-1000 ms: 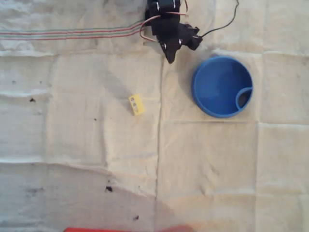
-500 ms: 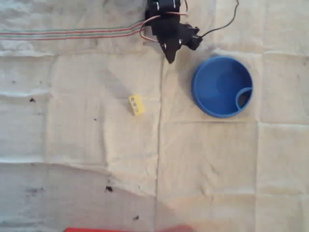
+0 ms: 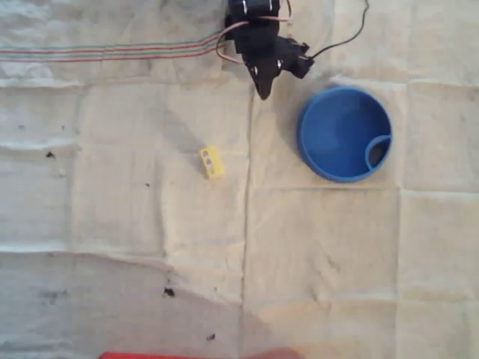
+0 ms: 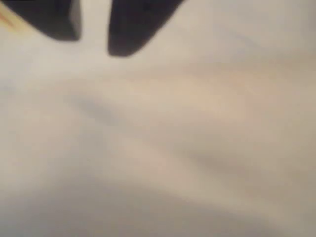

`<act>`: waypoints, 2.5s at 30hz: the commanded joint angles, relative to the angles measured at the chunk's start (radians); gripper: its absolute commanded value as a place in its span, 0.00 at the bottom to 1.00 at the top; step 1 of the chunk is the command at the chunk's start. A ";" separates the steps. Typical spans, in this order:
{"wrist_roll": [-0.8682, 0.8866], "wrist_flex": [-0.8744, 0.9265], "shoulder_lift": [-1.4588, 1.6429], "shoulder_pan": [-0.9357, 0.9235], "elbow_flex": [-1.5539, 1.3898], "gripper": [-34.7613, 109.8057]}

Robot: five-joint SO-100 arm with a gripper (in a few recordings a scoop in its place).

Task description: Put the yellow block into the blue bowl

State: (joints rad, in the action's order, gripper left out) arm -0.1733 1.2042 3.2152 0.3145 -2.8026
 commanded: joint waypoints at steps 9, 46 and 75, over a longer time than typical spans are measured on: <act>-0.003 0.009 -0.699 -0.002 0.726 0.24; -1.738 0.362 -1.557 -0.310 1.729 0.41; -1.835 0.207 -1.726 -0.456 1.707 0.49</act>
State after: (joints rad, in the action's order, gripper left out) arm -1.9957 1.4312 1.4788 -0.1442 -1.1566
